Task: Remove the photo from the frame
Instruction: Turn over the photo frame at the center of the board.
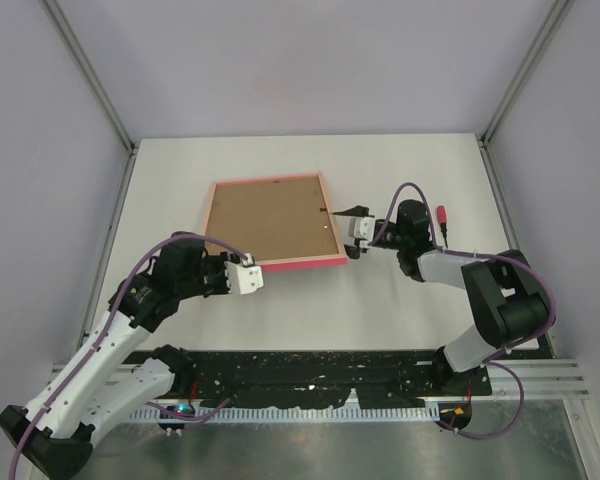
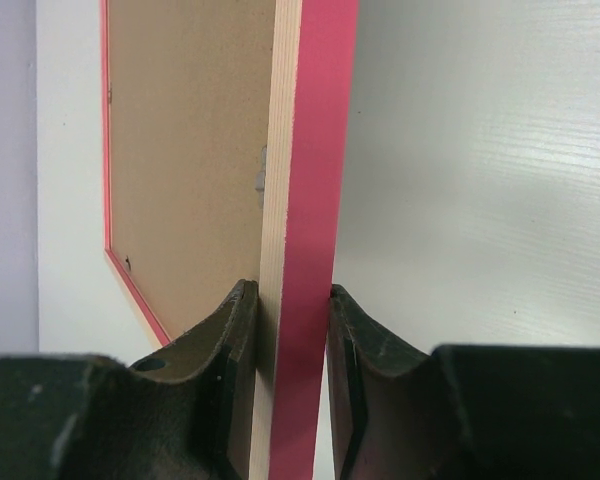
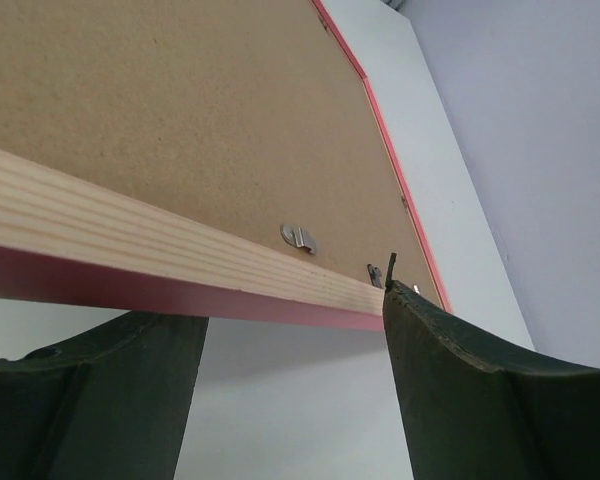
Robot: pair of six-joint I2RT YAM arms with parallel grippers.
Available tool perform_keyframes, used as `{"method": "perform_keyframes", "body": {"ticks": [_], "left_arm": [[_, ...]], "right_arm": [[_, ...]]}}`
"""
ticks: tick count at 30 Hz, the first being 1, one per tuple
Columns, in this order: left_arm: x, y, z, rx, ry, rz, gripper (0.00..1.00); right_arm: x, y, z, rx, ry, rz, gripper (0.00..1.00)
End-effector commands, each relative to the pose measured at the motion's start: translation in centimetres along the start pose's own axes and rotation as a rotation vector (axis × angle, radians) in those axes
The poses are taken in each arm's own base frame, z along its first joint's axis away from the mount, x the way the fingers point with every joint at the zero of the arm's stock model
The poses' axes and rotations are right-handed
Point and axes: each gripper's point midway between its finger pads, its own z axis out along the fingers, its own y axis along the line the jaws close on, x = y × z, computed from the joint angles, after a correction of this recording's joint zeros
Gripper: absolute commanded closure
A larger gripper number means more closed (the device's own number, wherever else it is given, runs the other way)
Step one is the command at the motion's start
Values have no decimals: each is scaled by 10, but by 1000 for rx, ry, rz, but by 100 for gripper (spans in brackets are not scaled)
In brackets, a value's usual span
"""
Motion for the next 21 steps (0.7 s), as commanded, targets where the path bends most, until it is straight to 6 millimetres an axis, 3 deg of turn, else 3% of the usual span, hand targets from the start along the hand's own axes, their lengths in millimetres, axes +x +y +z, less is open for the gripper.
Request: {"method": "perform_keyframes", "body": {"ticks": [1,5,15,21], "left_arm": [[-23,12,-9,-37,-91,-5,100],[-24,11,-8,-32,-97,-8,100],[-27,12,-10,-30,-106,-12,100],[-31,14,-13,-32,-113,-16,100]], "right_arm": [[-27,-7,10,-15,-90,-52,27],[-32,-4,16,-20,-103,-49,27],[-38,-3,19,-29,-105,-26,49],[-58,-7,16,-35,-139,-15,55]]}}
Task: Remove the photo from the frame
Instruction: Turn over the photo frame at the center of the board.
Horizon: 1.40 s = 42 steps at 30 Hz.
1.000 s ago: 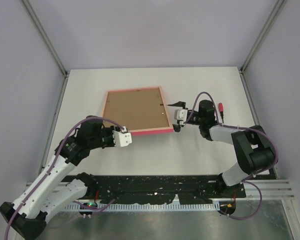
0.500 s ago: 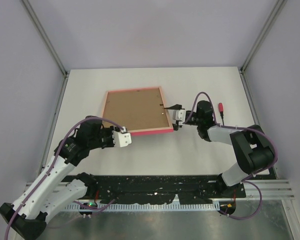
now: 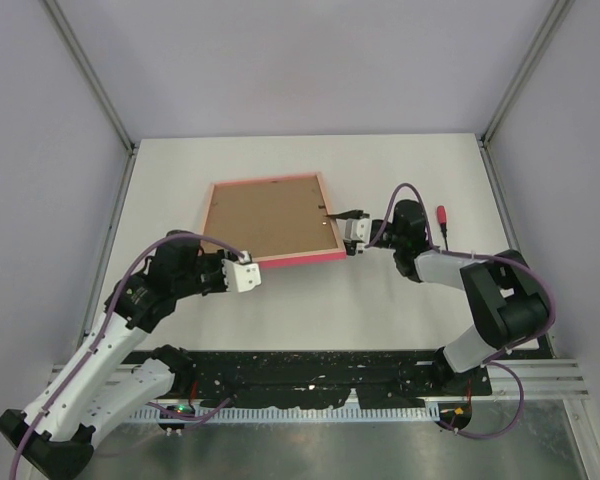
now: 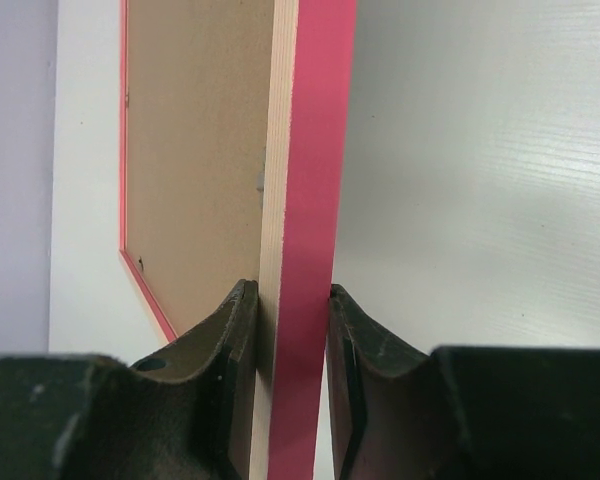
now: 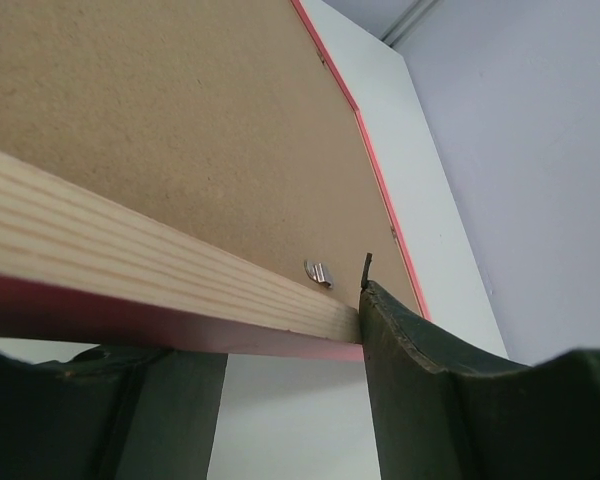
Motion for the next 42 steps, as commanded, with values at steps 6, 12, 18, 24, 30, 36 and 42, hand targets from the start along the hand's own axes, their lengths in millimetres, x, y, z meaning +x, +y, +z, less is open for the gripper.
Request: {"method": "perform_keyframes", "body": {"ticks": [6,12,18,24,30,36,42], "left_arm": [[-34,14,-12,-17,-114,-31,100],[-41,18,-16,-17,-127,-54,100],[-52,22,-23,-10,-154,-71,100],[-63,28,-33,-23,-181,-87,100],[-76,36,-40,-31,-209,-106,100],[-86,35,-41,-3,-248,-142,100],[-96,33,-39,36,-278,-172,100]], "right_arm": [[-61,-16,2,-58,-98,63,81],[-86,-26,1,-156,-77,156,92],[-108,-23,-6,-229,-48,232,92],[-124,-15,-18,-269,-29,247,92],[-155,-17,-29,-291,-33,283,92],[-186,-32,-35,-266,-50,364,92],[-204,-29,-37,-297,-82,446,92]]}}
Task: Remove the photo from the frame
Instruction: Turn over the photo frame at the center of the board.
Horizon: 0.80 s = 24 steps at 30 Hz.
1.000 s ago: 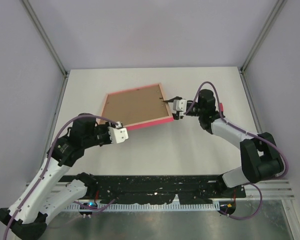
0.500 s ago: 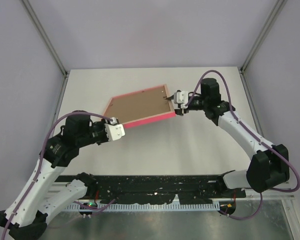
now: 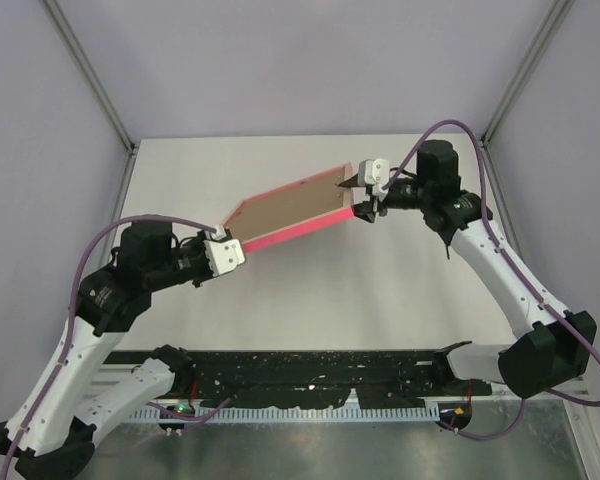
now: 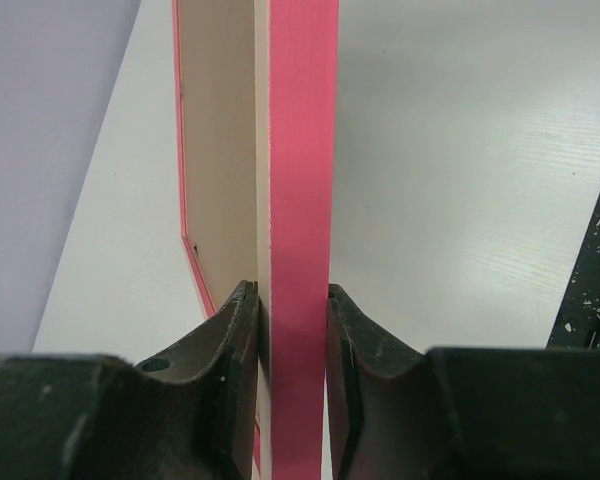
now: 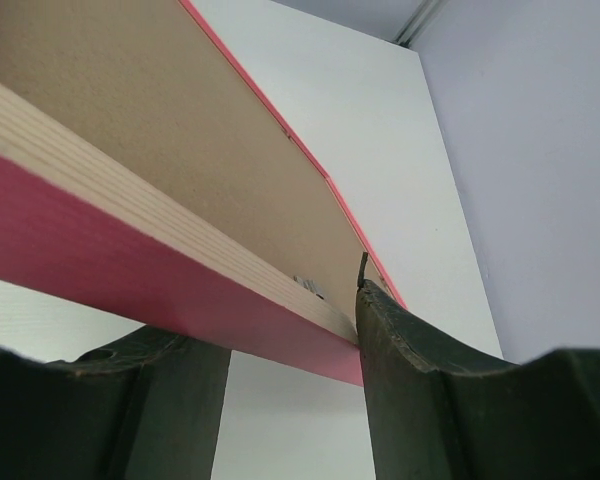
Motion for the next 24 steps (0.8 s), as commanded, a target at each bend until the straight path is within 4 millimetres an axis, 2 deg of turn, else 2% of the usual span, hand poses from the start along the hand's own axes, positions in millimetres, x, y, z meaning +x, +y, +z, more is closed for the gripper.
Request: {"method": "perform_keyframes", "body": {"ticks": [1,9,15,18,24], "left_arm": [[-25,-1,17,71,-95,-28,100],[-39,-2,19,105,-138,-84,100],[-48,-3,23,139,-161,-125,100],[-54,-2,26,160,-171,-143,100],[-67,10,29,138,-185,-182,100]], "right_arm": [[-63,58,-4,-246,-176,251,92],[-66,78,-11,-283,-184,295,92],[-81,81,-18,-288,-162,324,92],[-87,80,-16,-283,-138,360,92],[-79,67,-7,-218,-76,494,92]]}}
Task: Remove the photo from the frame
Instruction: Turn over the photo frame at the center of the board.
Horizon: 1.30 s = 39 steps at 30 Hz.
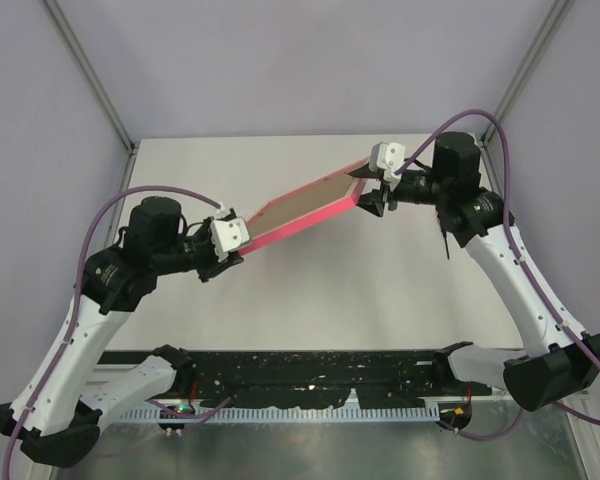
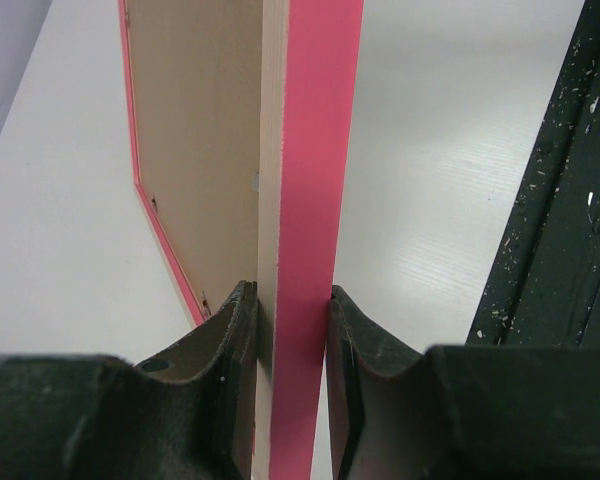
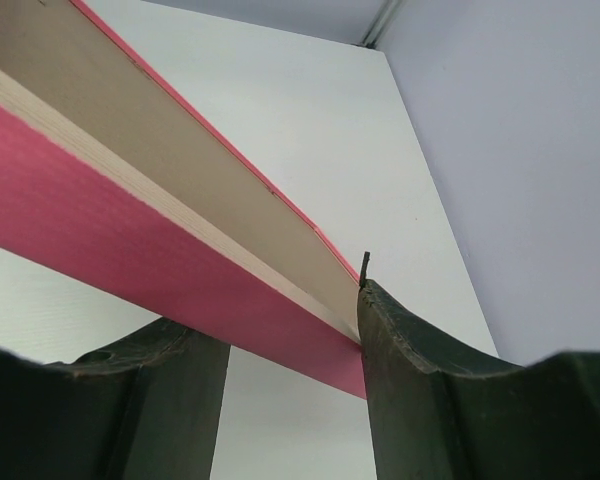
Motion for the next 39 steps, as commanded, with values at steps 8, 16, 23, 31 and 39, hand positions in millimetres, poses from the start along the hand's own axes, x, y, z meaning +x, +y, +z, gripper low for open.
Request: {"method": "perform_keyframes", "body": {"ticks": [8,16,23,31,39], "left_arm": [[-78,48,14,-128,-237,-39,100],[-94,56,18,-135,-288,-141,100],[-105,53,28,-61,-311,-202,100],[-106,33,45,99,-316,-269,100],[-83,53,66,-8,-260,-330,100]], "right_arm": [[-34,63,20,-252,-16,560,92],[-54,47,22,-238,1,662,92],[-53,36,30,-216,34,728,92],[-37,37,44,-287,78,832,92],[-33,30,47,-243,104,851,92]]}}
